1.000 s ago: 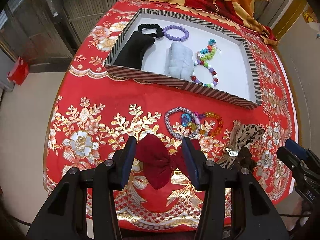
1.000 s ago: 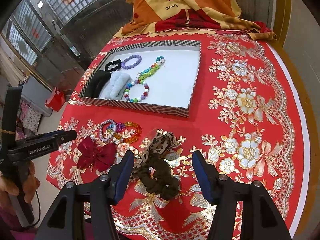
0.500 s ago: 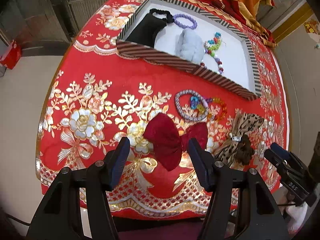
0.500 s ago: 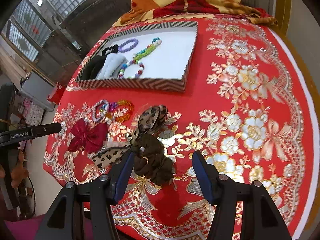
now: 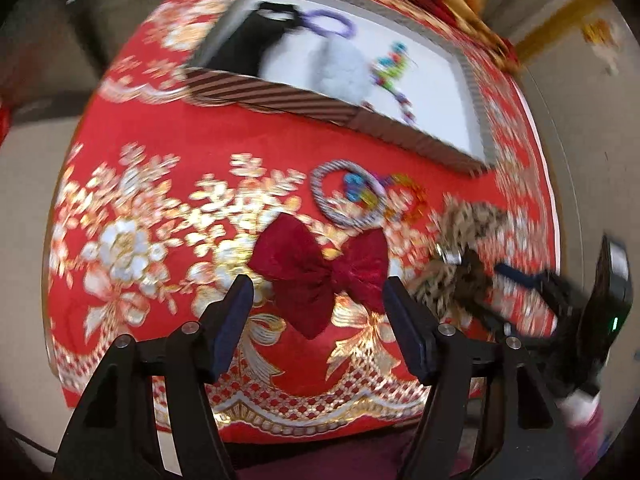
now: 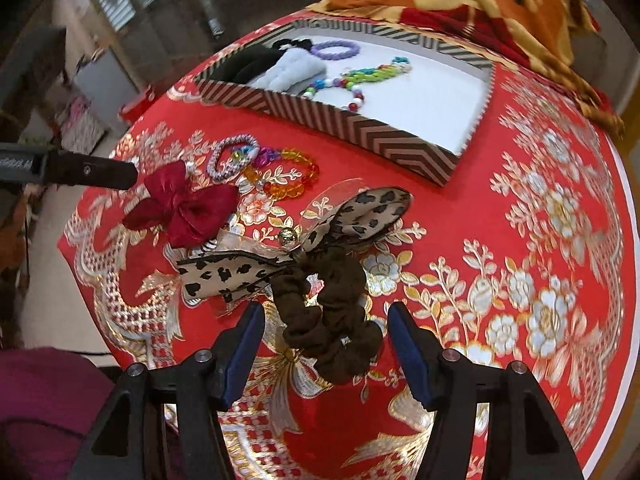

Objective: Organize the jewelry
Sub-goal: 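Grasp the red satin bow with the left tool while the right tool grasps the leopard-print bow scrunchie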

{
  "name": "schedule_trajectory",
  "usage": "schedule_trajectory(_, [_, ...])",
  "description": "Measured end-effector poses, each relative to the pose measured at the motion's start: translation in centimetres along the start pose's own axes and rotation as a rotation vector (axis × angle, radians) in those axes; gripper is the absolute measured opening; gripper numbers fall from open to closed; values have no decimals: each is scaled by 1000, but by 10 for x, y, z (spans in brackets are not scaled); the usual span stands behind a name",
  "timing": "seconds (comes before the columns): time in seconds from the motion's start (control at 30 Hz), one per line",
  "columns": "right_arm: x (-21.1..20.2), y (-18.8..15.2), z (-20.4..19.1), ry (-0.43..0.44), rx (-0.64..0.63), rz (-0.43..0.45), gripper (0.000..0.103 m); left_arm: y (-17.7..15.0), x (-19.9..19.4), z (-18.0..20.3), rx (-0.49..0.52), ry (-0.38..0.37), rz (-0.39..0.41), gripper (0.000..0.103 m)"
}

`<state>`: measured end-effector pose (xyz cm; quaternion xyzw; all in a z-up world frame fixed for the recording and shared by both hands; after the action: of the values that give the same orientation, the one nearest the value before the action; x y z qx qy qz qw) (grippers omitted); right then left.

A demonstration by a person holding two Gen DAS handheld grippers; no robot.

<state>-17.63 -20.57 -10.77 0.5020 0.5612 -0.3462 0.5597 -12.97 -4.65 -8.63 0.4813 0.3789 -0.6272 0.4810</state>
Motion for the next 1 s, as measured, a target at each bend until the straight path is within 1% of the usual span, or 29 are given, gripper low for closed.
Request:
schedule_trajectory(0.03, [2, 1, 1, -5, -7, -5, 62, 0, 3, 5, 43, 11, -11, 67])
schedule_trajectory(0.1, [5, 4, 2, -5, -15, -11, 62, -1, 10, 15, 153, 64, -28, 68])
schedule_trajectory(0.2, [8, 7, 3, -11, -37, -19, 62, 1, 15, 24, 279, 118, -19, 68])
schedule_trajectory(0.27, [11, 8, 5, -18, -51, -26, 62, 1, 20, 26, 322, 140, -31, 68])
schedule_trajectory(0.37, [15, 8, 8, -22, -60, -36, 62, 3, 31, 33, 391, 141, -58, 68])
schedule_trajectory(0.5, [20, 8, 8, -15, -58, -44, 62, 8, 46, 35, 483, 210, -69, 68])
schedule_trajectory(0.57, [20, 8, 7, -18, -60, -40, 62, 11, 52, 33, 503, 218, -80, 68])
schedule_trajectory(0.67, [22, 10, 6, -8, -57, -39, 62, 13, 58, 32, 517, 208, -95, 67])
schedule_trajectory(0.7, [23, 11, 6, -3, -55, -38, 60, 14, 60, 31, 520, 204, -95, 63])
schedule_trajectory(0.73, [23, 12, 5, -5, -54, -32, 51, 15, 61, 31, 520, 199, -95, 52])
schedule_trajectory(0.77, [22, 13, 5, -10, -54, -25, 46, 15, 64, 31, 515, 192, -103, 45])
schedule_trajectory(0.8, [22, 13, 5, -7, -52, -22, 38, 16, 66, 30, 506, 181, -110, 37])
schedule_trajectory(0.87, [22, 14, 4, 6, -41, -23, 34, 16, 68, 33, 490, 163, -99, 30])
schedule_trajectory(0.9, [22, 15, 5, 1, -35, -23, 29, 15, 69, 32, 488, 156, -99, 23])
schedule_trajectory(1.0, [18, 14, 6, 1, -2, -12, 27, 5, 60, 25, 465, 142, -82, 19])
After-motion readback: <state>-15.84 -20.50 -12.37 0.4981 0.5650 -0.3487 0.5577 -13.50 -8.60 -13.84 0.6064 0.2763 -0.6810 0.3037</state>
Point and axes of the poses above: each gripper's, at about its wrist camera, not at the fingertips, and x roughly the way its jaws point, z to its right, y to its top, the point moved 9 cm from there along x, roughly the way its jaws point, and after that the axes turned 13 degrees about -z, right-handed, at the moved point
